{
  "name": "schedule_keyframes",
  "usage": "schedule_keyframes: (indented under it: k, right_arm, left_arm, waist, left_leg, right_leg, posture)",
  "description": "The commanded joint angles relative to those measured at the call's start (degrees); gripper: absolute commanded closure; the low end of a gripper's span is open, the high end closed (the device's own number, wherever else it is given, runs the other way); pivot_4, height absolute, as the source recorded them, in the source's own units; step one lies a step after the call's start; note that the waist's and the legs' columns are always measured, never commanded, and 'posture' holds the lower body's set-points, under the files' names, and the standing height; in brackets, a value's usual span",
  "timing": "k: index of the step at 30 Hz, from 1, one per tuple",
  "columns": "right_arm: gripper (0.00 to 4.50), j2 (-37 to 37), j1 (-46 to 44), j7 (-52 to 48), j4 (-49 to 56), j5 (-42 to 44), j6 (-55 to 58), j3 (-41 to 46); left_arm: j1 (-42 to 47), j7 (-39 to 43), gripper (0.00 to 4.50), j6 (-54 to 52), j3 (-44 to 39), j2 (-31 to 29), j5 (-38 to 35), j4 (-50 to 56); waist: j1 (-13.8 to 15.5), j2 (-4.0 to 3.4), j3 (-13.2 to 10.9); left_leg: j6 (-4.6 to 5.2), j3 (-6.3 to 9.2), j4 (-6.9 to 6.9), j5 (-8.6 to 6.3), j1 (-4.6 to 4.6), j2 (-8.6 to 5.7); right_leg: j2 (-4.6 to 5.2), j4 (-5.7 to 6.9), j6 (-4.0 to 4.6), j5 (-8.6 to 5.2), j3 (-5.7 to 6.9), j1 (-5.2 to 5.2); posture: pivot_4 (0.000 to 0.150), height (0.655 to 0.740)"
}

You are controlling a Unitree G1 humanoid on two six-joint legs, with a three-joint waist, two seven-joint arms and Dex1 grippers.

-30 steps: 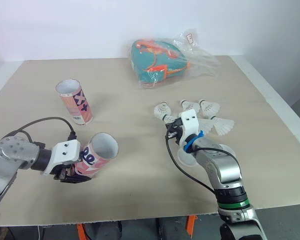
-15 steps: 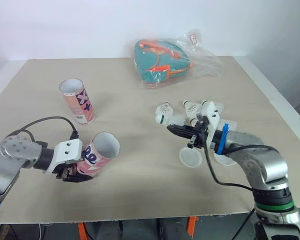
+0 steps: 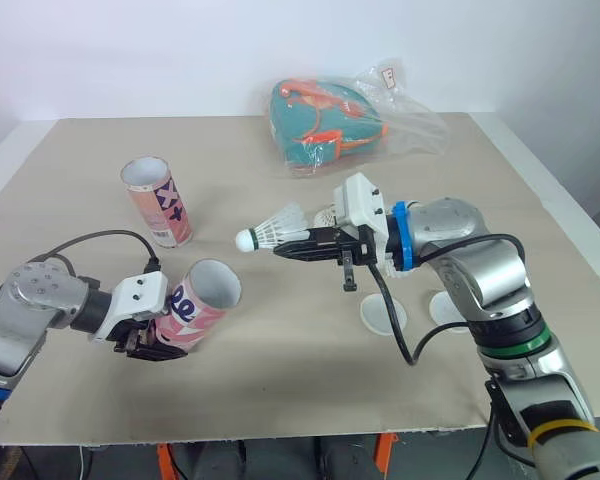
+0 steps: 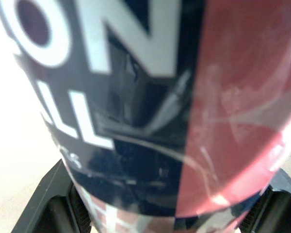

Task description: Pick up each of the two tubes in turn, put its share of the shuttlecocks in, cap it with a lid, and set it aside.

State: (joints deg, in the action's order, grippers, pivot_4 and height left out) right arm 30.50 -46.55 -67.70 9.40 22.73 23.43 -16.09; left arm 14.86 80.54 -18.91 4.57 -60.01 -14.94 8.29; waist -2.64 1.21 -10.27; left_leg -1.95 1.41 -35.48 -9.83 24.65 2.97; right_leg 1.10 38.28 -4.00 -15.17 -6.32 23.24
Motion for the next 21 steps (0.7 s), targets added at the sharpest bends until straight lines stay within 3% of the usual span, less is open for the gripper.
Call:
schedule_keyframes:
  k: [1, 18, 21]
  right_arm:
    - [4.46, -0.18, -2.78, -4.03, 0.72, 1.49, -1.7, 0.33]
    - [4.46, -7.96, -12.22, -13.48, -13.15, -10.32, -13.88, -10.58]
    - [3.5, -9.58, -13.47, -13.46, -14.92, -10.17, -12.97, -10.07]
  left_arm:
    - [-0.63, 0.64, 1.33, -0.25, 3.5, 0.6, 1.72, -1.38]
    - [1.65, 1.0, 1.33, 0.96, 4.2, 2.33, 2.93, -4.01]
    - [0.99, 0.79, 1.33, 1.05, 3.88, 2.21, 2.91, -3.75]
  waist:
    - [0.01, -0.01, 0.0]
    - [0.11, -0.07, 0.04]
    - [0.13, -0.08, 0.04]
  left_leg:
    - [0.0, 0.01, 0.0, 0.0, 0.0, 0.0]
    - [0.1, -0.09, -0.08, 0.08, -0.25, 0.02]
    - [0.09, -0.09, -0.11, 0.1, -0.25, 0.01]
  right_leg:
    - [0.0, 0.03, 0.02, -0.01, 0.0, 0.0]
    - [0.0, 0.56, 0.29, -0.16, 0.01, 0.03]
    - [0.01, 0.67, 0.3, -0.23, 0.0, 0.02]
  posture:
    - [0.15, 0.74]
    - [0.15, 0.74]
    - [0.15, 0.74]
